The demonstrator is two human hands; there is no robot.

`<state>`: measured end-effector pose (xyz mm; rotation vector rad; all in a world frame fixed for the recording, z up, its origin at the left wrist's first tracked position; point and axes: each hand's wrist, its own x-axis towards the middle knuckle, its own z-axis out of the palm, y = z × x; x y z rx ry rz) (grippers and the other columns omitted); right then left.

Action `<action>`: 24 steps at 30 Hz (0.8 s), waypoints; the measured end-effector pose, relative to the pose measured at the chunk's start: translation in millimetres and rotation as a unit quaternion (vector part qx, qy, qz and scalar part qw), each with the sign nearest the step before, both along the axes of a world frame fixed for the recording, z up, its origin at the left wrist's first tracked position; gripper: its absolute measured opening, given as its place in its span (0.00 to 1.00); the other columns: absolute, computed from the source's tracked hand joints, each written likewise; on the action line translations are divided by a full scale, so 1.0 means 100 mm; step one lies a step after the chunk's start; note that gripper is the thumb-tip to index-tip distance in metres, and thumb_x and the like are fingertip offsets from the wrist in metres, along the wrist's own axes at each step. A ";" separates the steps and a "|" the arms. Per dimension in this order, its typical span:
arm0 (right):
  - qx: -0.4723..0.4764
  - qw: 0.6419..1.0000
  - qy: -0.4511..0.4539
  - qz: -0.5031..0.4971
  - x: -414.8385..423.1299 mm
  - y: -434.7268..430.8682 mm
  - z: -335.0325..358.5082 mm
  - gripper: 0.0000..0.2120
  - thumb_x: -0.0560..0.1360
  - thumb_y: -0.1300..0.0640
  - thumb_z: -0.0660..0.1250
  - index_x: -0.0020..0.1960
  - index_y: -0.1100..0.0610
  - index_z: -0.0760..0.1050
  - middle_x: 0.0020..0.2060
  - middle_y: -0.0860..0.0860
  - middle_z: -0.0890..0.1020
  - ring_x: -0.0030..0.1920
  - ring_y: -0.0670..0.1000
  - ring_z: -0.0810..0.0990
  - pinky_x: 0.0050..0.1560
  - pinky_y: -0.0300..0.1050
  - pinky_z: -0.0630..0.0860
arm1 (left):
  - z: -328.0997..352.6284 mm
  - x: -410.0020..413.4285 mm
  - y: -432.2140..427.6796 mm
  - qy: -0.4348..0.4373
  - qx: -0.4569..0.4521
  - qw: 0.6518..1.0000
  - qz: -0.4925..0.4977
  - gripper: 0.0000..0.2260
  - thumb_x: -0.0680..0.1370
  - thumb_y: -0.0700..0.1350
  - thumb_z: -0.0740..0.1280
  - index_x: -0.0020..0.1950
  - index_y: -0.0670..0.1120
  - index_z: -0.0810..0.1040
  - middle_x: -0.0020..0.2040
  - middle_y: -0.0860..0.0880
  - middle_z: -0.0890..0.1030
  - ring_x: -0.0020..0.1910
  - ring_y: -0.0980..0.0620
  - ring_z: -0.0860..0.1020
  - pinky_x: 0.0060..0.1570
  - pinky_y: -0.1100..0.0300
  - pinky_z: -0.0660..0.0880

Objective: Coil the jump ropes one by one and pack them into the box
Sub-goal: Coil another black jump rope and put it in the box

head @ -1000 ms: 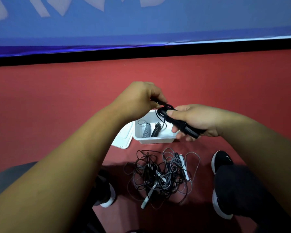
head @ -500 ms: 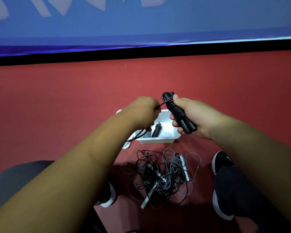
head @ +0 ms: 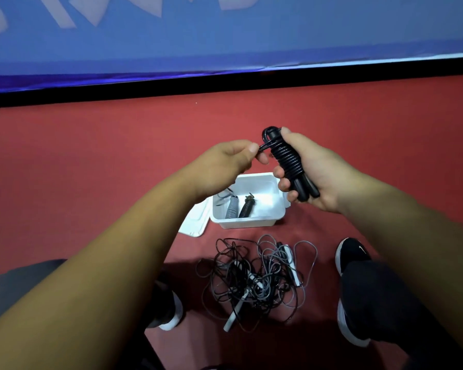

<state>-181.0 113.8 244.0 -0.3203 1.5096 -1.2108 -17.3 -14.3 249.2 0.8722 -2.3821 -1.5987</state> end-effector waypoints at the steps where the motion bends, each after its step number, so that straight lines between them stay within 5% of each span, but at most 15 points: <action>1: -0.008 1.000 0.002 0.011 0.00 0.01 0.02 0.29 0.76 0.27 0.68 0.57 0.52 0.80 0.37 0.52 0.79 0.30 0.51 0.75 0.30 0.41 0.69 | 0.00 0.01 -0.02 -0.004 -0.012 1.000 -0.006 0.15 0.87 0.54 0.60 0.55 0.49 0.83 0.40 0.52 0.70 0.39 0.54 0.68 0.44 0.56 0.67; 8: 0.007 0.991 0.095 0.095 0.06 0.10 0.09 0.28 0.76 0.28 0.68 0.57 0.53 0.85 0.41 0.56 0.83 0.36 0.59 0.85 0.34 0.48 0.81 | 0.01 0.10 -0.11 -0.103 -0.048 0.992 -0.054 0.10 0.85 0.54 0.66 0.53 0.51 0.85 0.44 0.52 0.82 0.42 0.60 0.77 0.50 0.56 0.76; 10: 0.011 0.988 0.111 0.109 0.08 0.12 0.09 0.27 0.77 0.30 0.68 0.58 0.53 0.84 0.40 0.57 0.83 0.37 0.61 0.86 0.37 0.52 0.84 | -0.01 0.11 -0.17 -0.078 0.008 0.996 -0.044 0.07 0.83 0.48 0.70 0.59 0.48 0.83 0.51 0.51 0.85 0.49 0.57 0.81 0.60 0.53 0.78; 13: 0.015 0.984 0.122 0.125 0.13 0.13 0.08 0.24 0.79 0.32 0.68 0.59 0.52 0.82 0.40 0.59 0.83 0.38 0.64 0.87 0.40 0.57 0.86 | 0.06 0.10 -0.21 0.007 0.116 0.993 0.005 0.13 0.83 0.40 0.68 0.67 0.45 0.80 0.58 0.46 0.86 0.54 0.54 0.83 0.63 0.54 0.77; 16: 0.005 0.984 0.117 0.134 0.19 0.12 0.06 0.24 0.80 0.33 0.67 0.60 0.53 0.81 0.39 0.60 0.82 0.39 0.65 0.88 0.43 0.62 0.86 | 0.13 0.10 -0.15 0.024 0.095 0.995 -0.023 0.13 0.85 0.44 0.66 0.69 0.46 0.80 0.62 0.43 0.85 0.58 0.50 0.83 0.68 0.51 0.77; 20: -0.004 0.987 0.071 0.147 0.24 0.10 0.08 0.30 0.81 0.32 0.63 0.60 0.61 0.79 0.37 0.61 0.83 0.40 0.67 0.87 0.38 0.58 0.86 | 0.17 0.10 -0.08 0.038 0.062 0.997 -0.035 0.11 0.86 0.39 0.64 0.66 0.44 0.82 0.60 0.38 0.85 0.54 0.49 0.82 0.66 0.51 0.77; 24: -0.007 0.985 0.055 0.162 0.23 0.11 0.04 0.33 0.83 0.32 0.59 0.61 0.63 0.78 0.39 0.63 0.84 0.39 0.64 0.87 0.31 0.48 0.82 | 0.19 0.07 -0.01 0.042 0.027 0.999 -0.017 0.12 0.85 0.35 0.63 0.60 0.45 0.84 0.48 0.44 0.85 0.44 0.55 0.80 0.54 0.61 0.79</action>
